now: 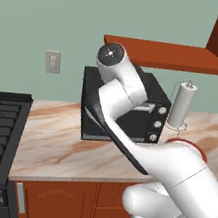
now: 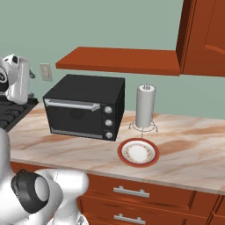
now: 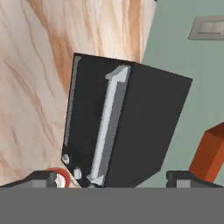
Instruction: Pick up the bagel from the plate, place it on the toaster oven rack, close the door, and set the timer.
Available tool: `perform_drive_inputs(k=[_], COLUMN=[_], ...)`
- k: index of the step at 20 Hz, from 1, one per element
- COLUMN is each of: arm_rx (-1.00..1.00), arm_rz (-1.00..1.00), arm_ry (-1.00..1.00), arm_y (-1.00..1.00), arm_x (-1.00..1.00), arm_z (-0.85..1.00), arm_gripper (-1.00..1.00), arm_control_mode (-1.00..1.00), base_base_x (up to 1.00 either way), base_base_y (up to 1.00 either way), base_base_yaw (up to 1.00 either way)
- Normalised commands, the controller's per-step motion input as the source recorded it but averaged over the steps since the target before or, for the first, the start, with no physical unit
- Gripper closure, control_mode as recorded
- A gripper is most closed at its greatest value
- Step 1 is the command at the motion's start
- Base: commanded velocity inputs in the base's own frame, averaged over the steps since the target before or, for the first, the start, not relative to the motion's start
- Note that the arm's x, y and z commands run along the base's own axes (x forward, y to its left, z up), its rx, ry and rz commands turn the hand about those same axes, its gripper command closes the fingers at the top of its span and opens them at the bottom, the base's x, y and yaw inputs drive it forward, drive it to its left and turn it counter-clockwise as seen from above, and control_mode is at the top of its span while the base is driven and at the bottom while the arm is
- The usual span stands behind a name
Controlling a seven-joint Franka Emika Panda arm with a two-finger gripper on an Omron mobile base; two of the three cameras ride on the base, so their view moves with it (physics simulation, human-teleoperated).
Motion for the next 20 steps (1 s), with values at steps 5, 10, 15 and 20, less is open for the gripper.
perform_drive_inputs(k=[5,10,15,20], arm_rx=[0.22,0.29,0.33,0.24], arm_rz=[-0.8,-0.74,-0.52,-0.35], arm_ry=[0.1,0.06,-0.12,-0.46], arm_y=[-0.48,-0.72,-0.85,-0.75], arm_x=[-0.16,-0.02,-0.18,-0.46], arm_z=[-0.47,-0.48,-0.57,-0.65], arm_gripper=[-1.0,-1.0,-1.0,-1.0], arm_control_mode=[-1.0,-1.0,-1.0,-1.0], base_base_x=[0.0,0.0,0.0,0.0], base_base_y=[0.0,0.0,0.0,0.0], base_base_yaw=[0.0,0.0,0.0,0.0])
